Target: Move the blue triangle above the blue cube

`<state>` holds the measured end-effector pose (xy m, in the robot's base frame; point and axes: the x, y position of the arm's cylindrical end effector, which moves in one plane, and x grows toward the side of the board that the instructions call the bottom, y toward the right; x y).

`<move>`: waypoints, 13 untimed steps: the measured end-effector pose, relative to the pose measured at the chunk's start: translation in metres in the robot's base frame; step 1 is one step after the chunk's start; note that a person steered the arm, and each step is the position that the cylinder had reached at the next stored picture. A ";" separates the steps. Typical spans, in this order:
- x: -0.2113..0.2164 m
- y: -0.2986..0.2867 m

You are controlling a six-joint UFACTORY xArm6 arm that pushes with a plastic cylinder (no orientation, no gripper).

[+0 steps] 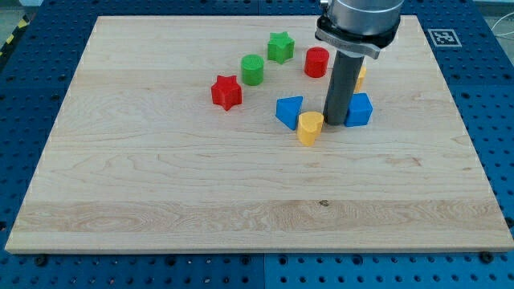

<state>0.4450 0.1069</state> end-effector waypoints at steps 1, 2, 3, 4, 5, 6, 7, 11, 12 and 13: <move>0.016 0.002; 0.025 0.011; 0.031 0.002; 0.046 -0.019; 0.055 -0.037; 0.055 -0.041; 0.055 -0.039; 0.015 -0.081; -0.013 -0.067; -0.031 -0.064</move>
<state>0.4144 0.0425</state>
